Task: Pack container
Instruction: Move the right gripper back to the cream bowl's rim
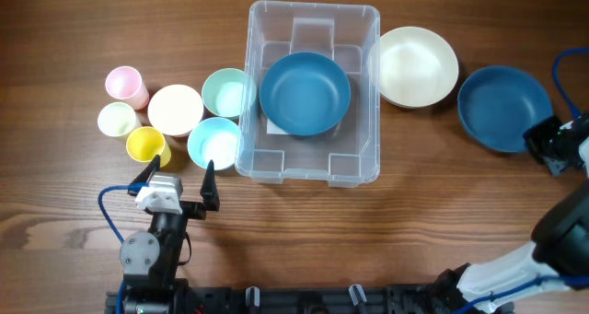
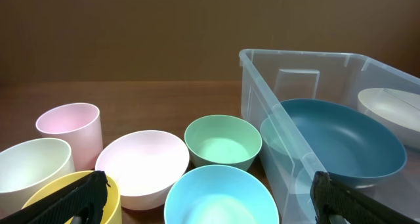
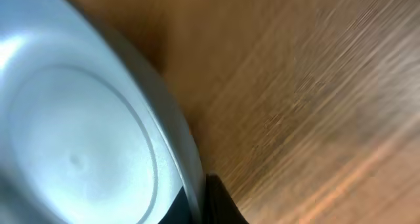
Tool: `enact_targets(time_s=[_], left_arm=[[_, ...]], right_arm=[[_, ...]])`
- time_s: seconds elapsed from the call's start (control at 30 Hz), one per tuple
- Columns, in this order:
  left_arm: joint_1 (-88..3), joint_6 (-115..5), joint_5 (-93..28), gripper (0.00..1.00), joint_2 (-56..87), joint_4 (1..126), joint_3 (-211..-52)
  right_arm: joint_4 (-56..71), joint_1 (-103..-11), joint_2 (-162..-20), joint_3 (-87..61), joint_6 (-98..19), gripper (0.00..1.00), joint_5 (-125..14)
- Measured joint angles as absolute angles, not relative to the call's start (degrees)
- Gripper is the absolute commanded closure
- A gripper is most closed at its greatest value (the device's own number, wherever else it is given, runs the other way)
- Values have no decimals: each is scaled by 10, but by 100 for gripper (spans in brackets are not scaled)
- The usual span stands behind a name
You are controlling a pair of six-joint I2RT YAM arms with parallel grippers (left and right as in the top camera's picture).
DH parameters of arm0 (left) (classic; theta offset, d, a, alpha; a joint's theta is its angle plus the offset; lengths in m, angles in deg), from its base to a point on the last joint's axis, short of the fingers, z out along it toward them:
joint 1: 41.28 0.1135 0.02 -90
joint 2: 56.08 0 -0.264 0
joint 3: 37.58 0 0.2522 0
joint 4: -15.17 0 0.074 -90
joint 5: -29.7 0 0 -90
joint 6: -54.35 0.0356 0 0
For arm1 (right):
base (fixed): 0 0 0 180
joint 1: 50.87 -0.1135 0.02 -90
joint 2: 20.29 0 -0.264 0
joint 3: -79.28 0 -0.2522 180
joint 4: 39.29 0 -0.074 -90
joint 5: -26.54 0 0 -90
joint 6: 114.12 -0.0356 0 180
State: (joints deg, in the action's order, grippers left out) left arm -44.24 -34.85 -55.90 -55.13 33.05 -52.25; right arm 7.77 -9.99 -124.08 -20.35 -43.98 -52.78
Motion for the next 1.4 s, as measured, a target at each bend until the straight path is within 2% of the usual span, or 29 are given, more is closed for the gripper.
enact_targets(time_s=[0.2,0.3,0.4,0.53,0.77,0.87,1.0,1.17,1.2,1.23,1.27,1.3,1.4], left_arm=[[-442,-348,-559,0,-551,331,-522],[-442,-348,-559,0,-551,331,-522],[-442,-348,-559,0,-551,331,-522],[-442,-348,-559,0,-551,331,-522],[-442,-348,-559,0,-551,331,-522],[-442,-348,-559,0,-551,331,-522],[-442,-348,-559,0,-551,331,-522],[-442,-348,-559,0,-551,331,-522],[-442,-348,-559,0,-551,331,-522],[-442,-348,-559,0,-551,331,-522],[-442,-348,-559,0,-551,331,-522],[-442,-348,-559,0,-551,331,-522],[-442,-348,-559,0,-551,331,-522]], right_arm=[[74,-107,-1082,-203,-440,96,-527],[73,-139,-997,-203,-435,96,-527],[71,-202,-940,-203,-428,96,-528],[58,-347,-902,-203,-409,96,-533],[-15,-577,-942,-203,-390,96,-612],[-54,-646,-987,-203,-383,96,-648],[-85,-701,-1064,-203,-377,95,-685],[-97,-720,-1138,-203,-375,96,-700],[-103,-720,-1149,-203,-375,89,-699],[-110,-720,-1158,-203,-375,66,-699],[-115,-720,-1162,-203,-376,54,-699],[-118,-720,-1166,-203,-374,50,-698],[-133,-720,-1166,-203,-369,49,-690]])
